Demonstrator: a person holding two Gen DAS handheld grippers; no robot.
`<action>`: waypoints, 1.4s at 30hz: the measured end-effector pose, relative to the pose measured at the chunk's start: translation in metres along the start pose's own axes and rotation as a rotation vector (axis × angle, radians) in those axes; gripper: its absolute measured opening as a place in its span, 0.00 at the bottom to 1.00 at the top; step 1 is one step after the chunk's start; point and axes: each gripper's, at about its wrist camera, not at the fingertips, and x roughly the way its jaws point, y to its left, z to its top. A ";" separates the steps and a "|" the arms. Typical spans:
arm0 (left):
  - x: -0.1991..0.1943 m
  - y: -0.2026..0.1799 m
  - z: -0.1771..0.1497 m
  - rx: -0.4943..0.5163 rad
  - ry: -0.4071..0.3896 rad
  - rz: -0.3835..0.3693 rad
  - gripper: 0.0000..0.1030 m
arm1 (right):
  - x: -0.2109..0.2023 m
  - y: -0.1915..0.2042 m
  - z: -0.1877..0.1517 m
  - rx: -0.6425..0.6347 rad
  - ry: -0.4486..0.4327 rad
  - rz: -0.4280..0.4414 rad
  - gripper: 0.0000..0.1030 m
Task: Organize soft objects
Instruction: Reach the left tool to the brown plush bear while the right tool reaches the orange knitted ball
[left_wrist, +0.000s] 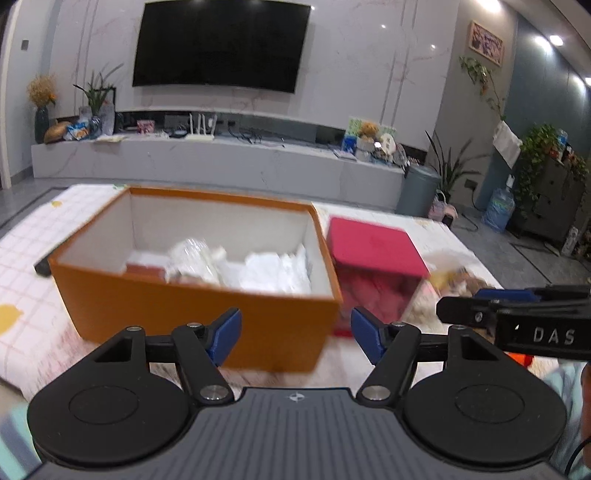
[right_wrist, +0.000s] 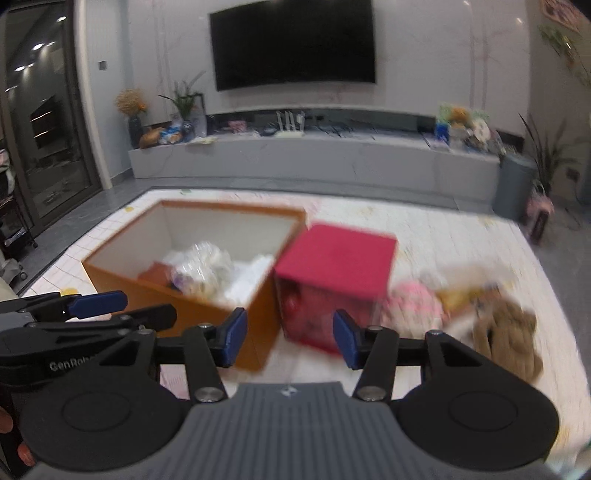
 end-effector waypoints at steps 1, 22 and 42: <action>0.001 -0.005 -0.004 0.008 0.014 -0.011 0.77 | -0.001 -0.004 -0.008 0.014 0.011 -0.007 0.50; 0.045 -0.117 -0.028 0.064 0.159 -0.159 0.73 | -0.016 -0.139 -0.049 0.055 0.201 -0.212 0.53; 0.115 -0.177 -0.015 0.097 0.286 -0.213 0.73 | 0.074 -0.243 -0.041 0.106 0.582 -0.213 0.53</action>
